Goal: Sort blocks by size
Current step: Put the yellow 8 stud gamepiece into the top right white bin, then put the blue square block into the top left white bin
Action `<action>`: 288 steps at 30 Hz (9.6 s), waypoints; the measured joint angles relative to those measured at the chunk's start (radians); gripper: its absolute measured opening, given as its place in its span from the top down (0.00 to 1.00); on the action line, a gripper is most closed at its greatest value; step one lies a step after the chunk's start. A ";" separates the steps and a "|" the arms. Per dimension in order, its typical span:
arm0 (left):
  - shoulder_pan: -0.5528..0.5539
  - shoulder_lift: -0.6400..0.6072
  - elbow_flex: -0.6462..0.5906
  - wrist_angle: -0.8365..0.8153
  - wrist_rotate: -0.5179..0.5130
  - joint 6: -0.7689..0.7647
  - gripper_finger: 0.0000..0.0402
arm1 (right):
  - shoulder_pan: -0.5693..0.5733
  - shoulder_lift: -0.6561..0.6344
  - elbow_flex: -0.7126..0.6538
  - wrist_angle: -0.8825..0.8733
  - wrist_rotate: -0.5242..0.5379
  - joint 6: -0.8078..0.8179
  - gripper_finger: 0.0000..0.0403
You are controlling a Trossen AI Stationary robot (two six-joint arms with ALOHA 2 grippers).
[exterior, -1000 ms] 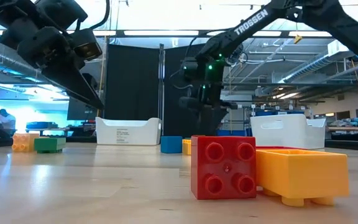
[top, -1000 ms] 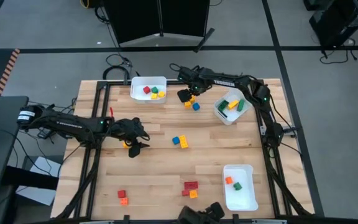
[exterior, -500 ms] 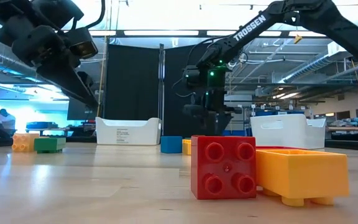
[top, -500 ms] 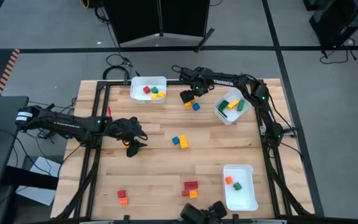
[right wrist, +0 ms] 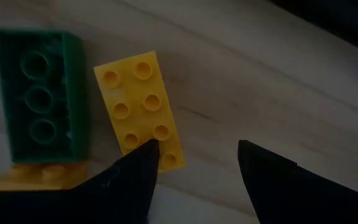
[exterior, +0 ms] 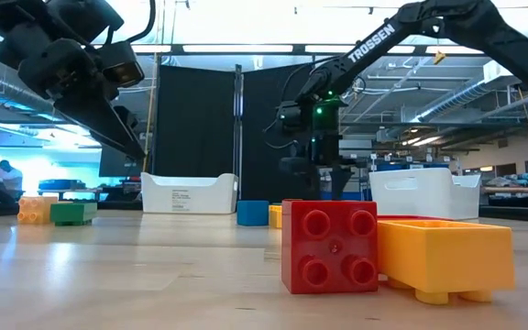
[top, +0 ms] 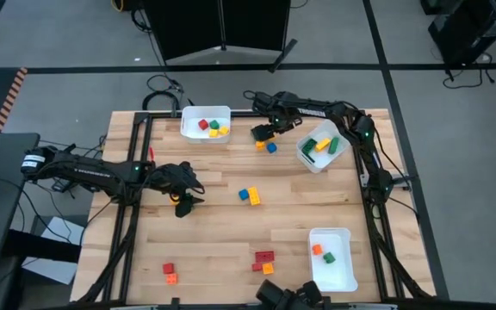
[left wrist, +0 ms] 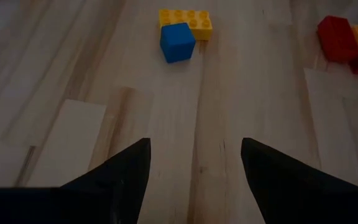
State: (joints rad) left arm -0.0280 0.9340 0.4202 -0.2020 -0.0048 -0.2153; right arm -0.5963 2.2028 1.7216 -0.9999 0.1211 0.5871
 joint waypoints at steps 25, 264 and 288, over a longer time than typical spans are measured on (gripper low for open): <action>0.000 0.000 0.000 0.001 0.000 -0.001 0.35 | 0.011 -0.028 -0.008 0.087 -0.080 -0.274 0.42; 0.028 0.992 0.770 -0.161 -0.163 -0.056 0.25 | 0.706 -1.435 -0.855 -0.088 0.176 0.435 0.33; 0.026 0.993 0.792 -0.181 -0.149 -0.058 0.65 | 0.706 -1.435 -0.855 -0.097 0.204 0.432 0.34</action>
State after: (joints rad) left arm -0.0021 1.9266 1.2120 -0.3832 -0.1539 -0.2737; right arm 0.1097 0.7681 0.8669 -1.0969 0.3248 1.0187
